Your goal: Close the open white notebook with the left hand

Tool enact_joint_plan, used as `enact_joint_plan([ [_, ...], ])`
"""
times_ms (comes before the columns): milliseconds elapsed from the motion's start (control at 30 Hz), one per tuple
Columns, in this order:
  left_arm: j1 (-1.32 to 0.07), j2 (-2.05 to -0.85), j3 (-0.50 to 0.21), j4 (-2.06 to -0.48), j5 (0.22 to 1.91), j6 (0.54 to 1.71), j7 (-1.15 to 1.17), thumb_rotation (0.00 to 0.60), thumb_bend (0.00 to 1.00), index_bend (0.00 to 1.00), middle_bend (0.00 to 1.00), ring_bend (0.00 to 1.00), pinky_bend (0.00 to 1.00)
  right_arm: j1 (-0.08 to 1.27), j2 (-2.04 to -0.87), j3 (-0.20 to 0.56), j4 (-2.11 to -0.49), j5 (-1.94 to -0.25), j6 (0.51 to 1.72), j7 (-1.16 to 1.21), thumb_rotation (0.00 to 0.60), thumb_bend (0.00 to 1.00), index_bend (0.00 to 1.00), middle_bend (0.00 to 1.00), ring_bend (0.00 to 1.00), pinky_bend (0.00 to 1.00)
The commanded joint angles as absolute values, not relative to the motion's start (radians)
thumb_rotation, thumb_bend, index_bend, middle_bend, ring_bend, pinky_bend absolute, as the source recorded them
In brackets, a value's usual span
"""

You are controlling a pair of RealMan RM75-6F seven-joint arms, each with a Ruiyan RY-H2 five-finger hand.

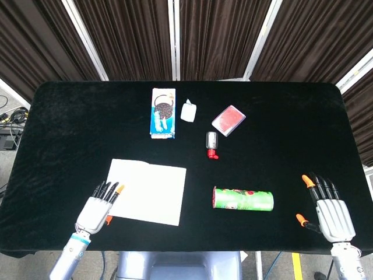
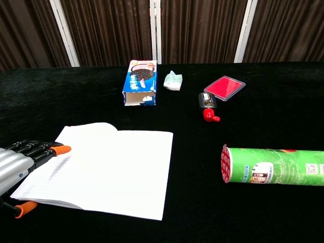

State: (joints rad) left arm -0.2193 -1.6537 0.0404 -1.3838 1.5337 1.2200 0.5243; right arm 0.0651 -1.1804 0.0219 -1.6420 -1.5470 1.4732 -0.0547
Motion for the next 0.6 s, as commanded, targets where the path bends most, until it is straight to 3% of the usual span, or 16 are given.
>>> enact_joint_plan([
  [33, -0.222, -1.661, 0.040, -1.377, 1.530, 1.220, 0.525, 0.600, 0.32, 0.00, 0.00, 0.00, 0.00, 0.065, -1.181, 0.020, -1.642, -1.549, 1.473, -0.055, 0.600, 0.09, 0.00, 0.00, 0.00, 0.00],
  [167, -0.224, -1.670, 0.042, -1.365, 1.537, 1.231, 0.526, 0.600, 0.36, 0.00, 0.00, 0.00, 0.00, 0.065, -1.182, 0.019, -1.641, -1.549, 1.472, -0.056, 0.600, 0.09, 0.00, 0.00, 0.00, 0.00],
  [367, -0.223, -1.679, 0.050, -1.349, 1.562, 1.264, 0.511, 0.600, 0.55, 0.00, 0.00, 0.00, 0.00, 0.065, -1.182, 0.019, -1.641, -1.550, 1.473, -0.056, 0.600, 0.09, 0.00, 0.00, 0.00, 0.00],
  [600, -0.219, -1.650, 0.057, -1.390, 1.613, 1.328, 0.484, 0.600, 0.57, 0.00, 0.00, 0.00, 0.00, 0.065, -1.185, 0.017, -1.639, -1.551, 1.471, -0.062, 0.600, 0.09, 0.00, 0.00, 0.00, 0.00],
])
